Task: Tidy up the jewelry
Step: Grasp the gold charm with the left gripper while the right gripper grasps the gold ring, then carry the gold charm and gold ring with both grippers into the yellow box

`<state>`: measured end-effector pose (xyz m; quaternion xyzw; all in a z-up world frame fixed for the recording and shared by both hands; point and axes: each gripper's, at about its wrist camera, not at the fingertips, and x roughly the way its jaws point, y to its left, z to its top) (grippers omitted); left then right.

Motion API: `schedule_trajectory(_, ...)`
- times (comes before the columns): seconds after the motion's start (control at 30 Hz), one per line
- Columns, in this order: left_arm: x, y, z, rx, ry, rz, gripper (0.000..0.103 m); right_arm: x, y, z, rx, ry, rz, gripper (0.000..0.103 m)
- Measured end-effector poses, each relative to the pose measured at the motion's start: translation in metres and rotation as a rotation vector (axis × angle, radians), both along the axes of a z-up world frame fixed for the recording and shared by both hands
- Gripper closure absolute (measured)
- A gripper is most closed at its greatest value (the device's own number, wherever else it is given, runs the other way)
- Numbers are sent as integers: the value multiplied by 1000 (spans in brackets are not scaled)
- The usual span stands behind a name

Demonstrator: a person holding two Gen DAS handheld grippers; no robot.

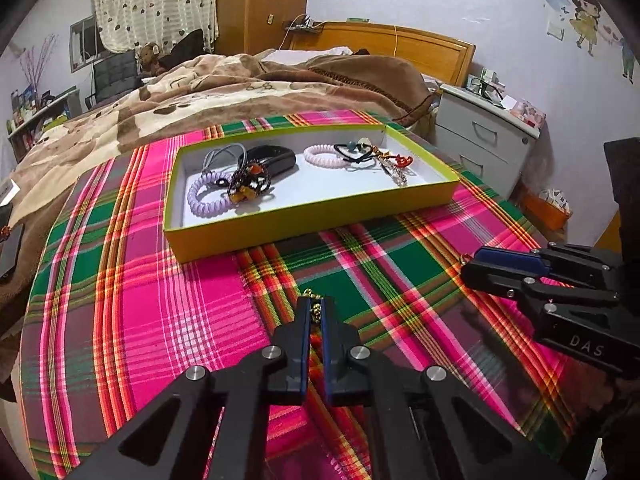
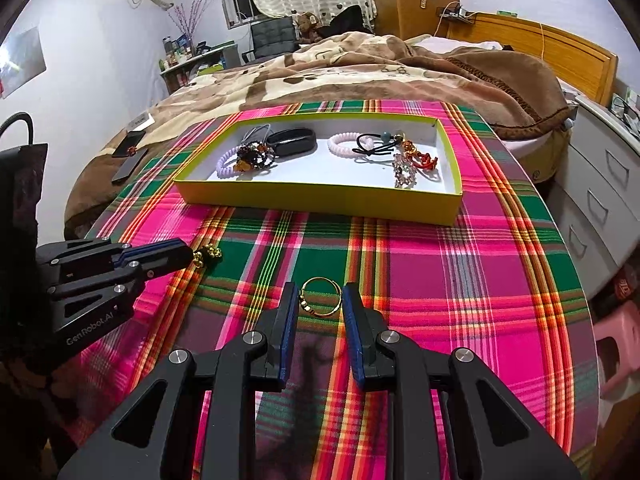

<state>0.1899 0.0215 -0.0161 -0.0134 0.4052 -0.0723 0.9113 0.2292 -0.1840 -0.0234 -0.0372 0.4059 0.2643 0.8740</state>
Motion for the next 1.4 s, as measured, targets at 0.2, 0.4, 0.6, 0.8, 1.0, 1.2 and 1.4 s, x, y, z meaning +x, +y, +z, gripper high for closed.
schedule_trajectory(0.2,-3,8,-2,-26,-1,7,98,-1,0,0,-3,2,-3,80)
schedule_trajectory(0.4,0,6,-1,-37,3,-15,98,-2,-1,-1,-2,1,-4,80)
schedule_trajectory(0.6,10,1,-8,11,35,-24,82,-2,-3,0,-1,2,-8,80)
schedule_trajectory(0.8,14,-9,-15,75,61,-65,80,-1,-6,0,2,1,-11,80)
schedule_trajectory(1.0,12,-9,-16,97,57,-55,87,-1,-7,2,3,-2,-14,80)
schedule_trajectory(1.2,5,-4,-11,60,39,-41,88,-2,-10,7,8,-12,-23,80)
schedule_trajectory(1.4,-1,0,12,15,-22,-25,88,-2,-10,13,12,-26,-23,80)
